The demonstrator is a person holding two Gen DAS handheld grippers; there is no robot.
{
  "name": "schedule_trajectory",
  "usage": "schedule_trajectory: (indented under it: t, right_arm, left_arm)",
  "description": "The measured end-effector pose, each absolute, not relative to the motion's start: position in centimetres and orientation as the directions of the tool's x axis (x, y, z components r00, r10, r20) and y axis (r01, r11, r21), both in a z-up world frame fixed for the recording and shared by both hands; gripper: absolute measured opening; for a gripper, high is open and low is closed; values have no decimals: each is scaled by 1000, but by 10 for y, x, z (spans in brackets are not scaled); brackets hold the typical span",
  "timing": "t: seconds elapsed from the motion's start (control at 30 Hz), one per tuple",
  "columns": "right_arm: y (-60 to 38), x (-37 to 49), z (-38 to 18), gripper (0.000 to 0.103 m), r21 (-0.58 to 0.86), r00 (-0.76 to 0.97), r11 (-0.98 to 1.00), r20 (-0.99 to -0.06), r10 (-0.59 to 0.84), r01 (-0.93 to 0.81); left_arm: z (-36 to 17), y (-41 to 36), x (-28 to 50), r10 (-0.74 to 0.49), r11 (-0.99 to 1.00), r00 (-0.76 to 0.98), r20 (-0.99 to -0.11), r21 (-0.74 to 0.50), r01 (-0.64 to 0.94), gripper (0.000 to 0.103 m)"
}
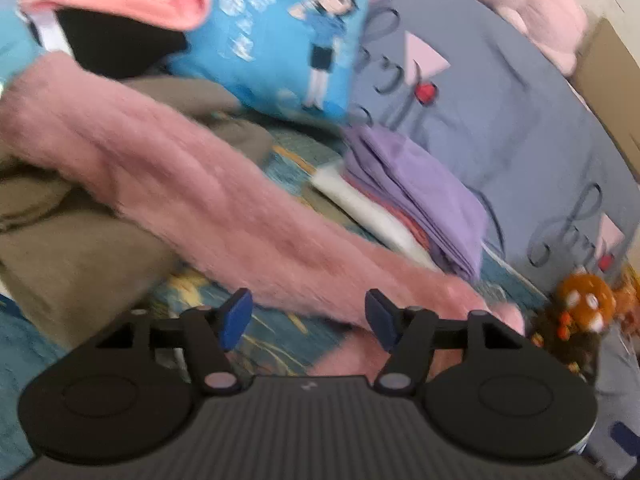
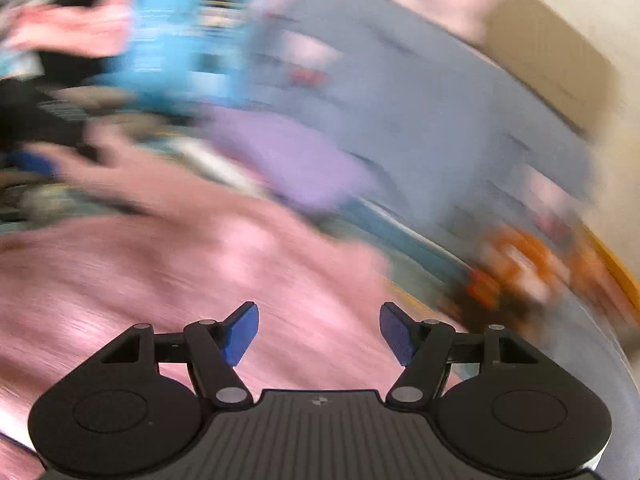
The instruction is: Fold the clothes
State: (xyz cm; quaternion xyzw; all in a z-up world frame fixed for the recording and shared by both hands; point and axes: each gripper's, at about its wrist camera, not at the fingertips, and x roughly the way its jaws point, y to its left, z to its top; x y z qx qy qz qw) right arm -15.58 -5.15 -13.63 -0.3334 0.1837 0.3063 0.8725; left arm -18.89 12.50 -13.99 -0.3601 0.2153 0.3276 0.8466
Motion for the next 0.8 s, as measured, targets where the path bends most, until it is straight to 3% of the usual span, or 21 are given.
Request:
schedule_trajectory:
  t: [0.07,0.2,0.27,0.3,0.33,0.37,0.4,0.57,0.63,0.7,0.8]
  right_arm:
    - [-15,-165,-149,66,-498,693,483,-542,475,-720]
    - [38,-162,-182,65,-627,743,403,-519,421,-667]
    - [47,-150,-192,57,-652,774,418,-521,360,-633]
    - [48,-138,-193,48,-629,772,449,-542,333,-635]
    - [47,-126,-189,25,-576,752,494,-573,325,-652]
    - [42,-113,-184,12,-508,729,545,-597,336,-667]
    - [37,-104,-176,8,-466,729,590,-589,349,-659]
    - [21,-72,-125,8,-299,786,763,-467,406,-572]
    - [26,-65,-124,8,-265,780,773,-462,422,-576]
    - [41,-60,-143,10,-280,741,733,-517,429,-620]
    - [63,-58,-192,22,-288,611,626,-688,391,-725]
  left_arm:
    - [-142,130,-192,399,501,681,-613,-476,-723,69]
    - [-141,141,-194,400,480,683,-611,-494,-724,69]
    - [-144,144,-195,390,469,682,-618,-505,-725,69]
    - [-145,146,-196,384,463,682,-622,-510,-725,69]
    - [-146,148,-196,379,457,682,-626,-515,-726,69]
    - [-147,149,-197,372,451,681,-631,-518,-727,69]
    - [-147,151,-197,370,449,678,-635,-517,-729,69]
    - [-147,154,-199,384,439,666,-639,-508,-741,70]
    - [-147,154,-200,394,438,659,-640,-500,-747,70]
    - [-147,154,-200,395,439,656,-643,-495,-750,70]
    - [-148,154,-198,393,442,651,-649,-488,-753,70]
